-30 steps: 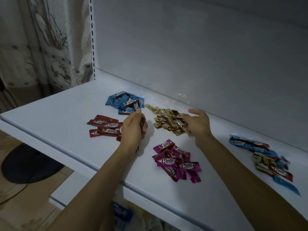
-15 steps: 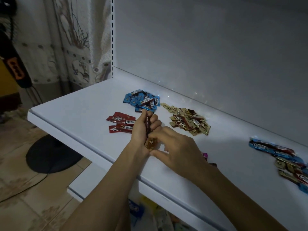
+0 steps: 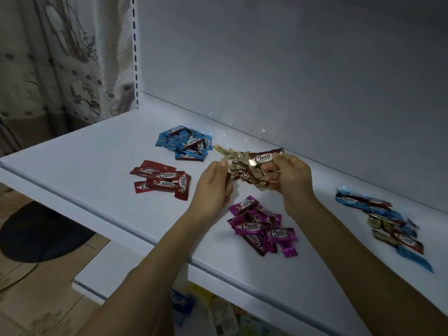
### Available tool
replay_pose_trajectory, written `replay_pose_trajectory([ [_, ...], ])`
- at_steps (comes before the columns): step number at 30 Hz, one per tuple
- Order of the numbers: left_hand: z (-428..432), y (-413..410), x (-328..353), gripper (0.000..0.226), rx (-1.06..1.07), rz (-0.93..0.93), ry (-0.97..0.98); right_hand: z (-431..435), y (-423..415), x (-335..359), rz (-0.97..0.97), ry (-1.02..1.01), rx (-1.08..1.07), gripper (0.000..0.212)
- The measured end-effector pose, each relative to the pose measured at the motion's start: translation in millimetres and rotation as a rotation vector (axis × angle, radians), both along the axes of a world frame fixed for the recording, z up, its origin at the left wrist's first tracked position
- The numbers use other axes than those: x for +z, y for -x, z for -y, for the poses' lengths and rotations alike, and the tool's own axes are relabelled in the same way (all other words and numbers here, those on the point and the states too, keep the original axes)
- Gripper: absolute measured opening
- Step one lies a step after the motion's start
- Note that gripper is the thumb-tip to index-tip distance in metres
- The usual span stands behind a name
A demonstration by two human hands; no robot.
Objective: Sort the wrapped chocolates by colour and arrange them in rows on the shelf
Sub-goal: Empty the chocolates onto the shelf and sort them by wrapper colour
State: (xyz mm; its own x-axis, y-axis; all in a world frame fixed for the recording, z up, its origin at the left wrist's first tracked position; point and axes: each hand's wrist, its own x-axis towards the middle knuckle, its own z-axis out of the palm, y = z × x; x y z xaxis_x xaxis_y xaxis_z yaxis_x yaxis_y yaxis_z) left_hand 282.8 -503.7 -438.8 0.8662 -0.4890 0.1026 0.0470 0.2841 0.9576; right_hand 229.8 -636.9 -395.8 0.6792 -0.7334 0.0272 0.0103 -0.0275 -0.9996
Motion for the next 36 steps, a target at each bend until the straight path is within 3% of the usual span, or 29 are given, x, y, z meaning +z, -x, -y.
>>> replay_pose_trajectory([
  [3,1,4,4,0.023,-0.059,-0.082,0.017,25,-9,-4,-0.087,-0.147,0.004,0.005],
  [6,-1,4,7,0.021,-0.118,-0.173,0.097,37,-19,-7,-0.167,-0.188,0.053,0.016],
  [11,1,-3,-6,0.035,-0.052,-0.066,-0.022,40,-22,-5,-0.160,-0.215,0.114,0.066],
  [14,1,-4,-6,0.027,-0.032,-0.017,-0.014,30,-13,-3,-0.143,-0.165,0.124,0.058],
  [18,1,-2,-2,0.010,-0.048,-0.041,0.101,8,5,-4,-0.236,0.123,0.233,0.026],
  [21,1,-1,-1,0.007,-0.064,-0.021,0.127,-10,14,-9,-0.276,0.506,0.325,0.025],
  [25,-2,-2,-3,0.009,-0.029,0.003,0.121,-16,14,-24,-0.119,1.046,0.369,0.037],
  [28,-3,0,-5,0.007,0.020,0.030,0.136,-14,8,-30,-0.061,1.213,0.294,0.034],
  [31,0,0,-12,0.019,0.171,0.138,0.012,-12,0,-29,-0.035,1.173,0.287,0.026],
  [36,5,-5,-21,0.032,0.360,0.434,-0.349,-5,-31,-6,-0.051,0.620,0.187,0.020],
])
